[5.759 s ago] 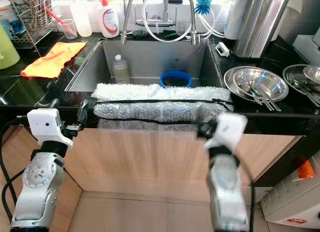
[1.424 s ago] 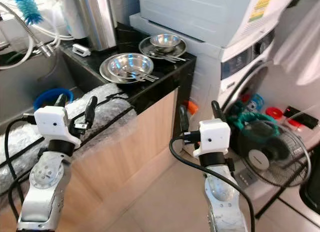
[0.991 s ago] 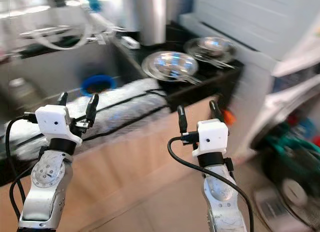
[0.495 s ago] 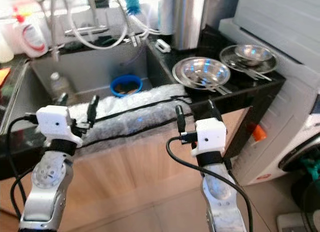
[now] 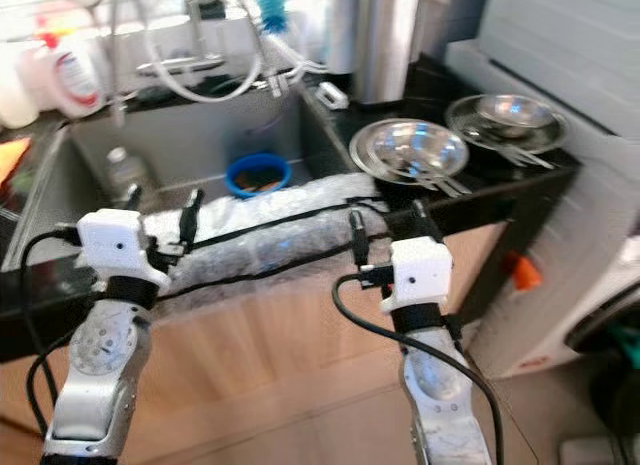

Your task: Kitchen organization

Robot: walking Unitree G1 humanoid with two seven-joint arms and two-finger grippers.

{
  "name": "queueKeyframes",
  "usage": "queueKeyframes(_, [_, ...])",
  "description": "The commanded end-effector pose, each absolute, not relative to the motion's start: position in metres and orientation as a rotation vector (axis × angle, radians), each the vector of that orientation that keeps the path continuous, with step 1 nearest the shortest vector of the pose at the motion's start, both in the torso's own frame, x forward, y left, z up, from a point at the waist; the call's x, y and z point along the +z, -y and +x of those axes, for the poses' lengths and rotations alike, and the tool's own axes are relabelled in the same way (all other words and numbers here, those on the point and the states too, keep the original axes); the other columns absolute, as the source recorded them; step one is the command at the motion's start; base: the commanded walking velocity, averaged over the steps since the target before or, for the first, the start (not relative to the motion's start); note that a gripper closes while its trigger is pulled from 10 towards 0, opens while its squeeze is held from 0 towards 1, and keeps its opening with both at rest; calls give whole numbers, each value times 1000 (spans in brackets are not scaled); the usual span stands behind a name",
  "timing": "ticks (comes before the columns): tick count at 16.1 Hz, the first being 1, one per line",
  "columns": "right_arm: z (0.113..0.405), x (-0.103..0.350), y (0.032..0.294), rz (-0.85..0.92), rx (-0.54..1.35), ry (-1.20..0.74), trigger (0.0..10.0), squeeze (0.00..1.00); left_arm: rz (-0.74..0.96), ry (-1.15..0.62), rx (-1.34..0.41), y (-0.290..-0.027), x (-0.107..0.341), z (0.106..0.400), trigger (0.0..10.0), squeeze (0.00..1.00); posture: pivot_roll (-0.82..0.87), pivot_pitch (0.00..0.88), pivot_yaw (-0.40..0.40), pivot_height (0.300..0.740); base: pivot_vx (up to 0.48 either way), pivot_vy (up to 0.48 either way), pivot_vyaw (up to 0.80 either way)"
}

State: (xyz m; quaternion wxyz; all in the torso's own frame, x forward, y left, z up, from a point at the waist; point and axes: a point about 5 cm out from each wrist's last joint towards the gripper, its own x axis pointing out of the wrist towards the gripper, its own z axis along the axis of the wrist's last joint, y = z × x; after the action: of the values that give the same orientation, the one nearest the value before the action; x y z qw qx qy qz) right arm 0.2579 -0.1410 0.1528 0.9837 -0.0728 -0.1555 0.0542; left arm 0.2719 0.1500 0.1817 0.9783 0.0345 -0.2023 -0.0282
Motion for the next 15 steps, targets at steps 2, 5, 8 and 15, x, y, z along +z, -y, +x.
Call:
queueKeyframes(2, [260,154,139,-141,119,311,10000,0,70,410,-43,-153,181,272,10000,0,-33,0,17,740,0,0,0])
queueKeyframes(5, [261,153,139,-141,120,309,10000,0,69,407,-38,-154,181,271,10000,0,-34,0,17,740,0,0,0])
queueKeyframes(8, [260,152,138,-141,124,304,10000,0,69,407,-32,-155,180,270,10000,0,-33,0,15,740,0,0,0])
queueKeyframes(15, [259,153,131,-179,177,313,10000,0,56,405,-20,-155,180,269,10000,0,-37,0,13,740,0,0,297])
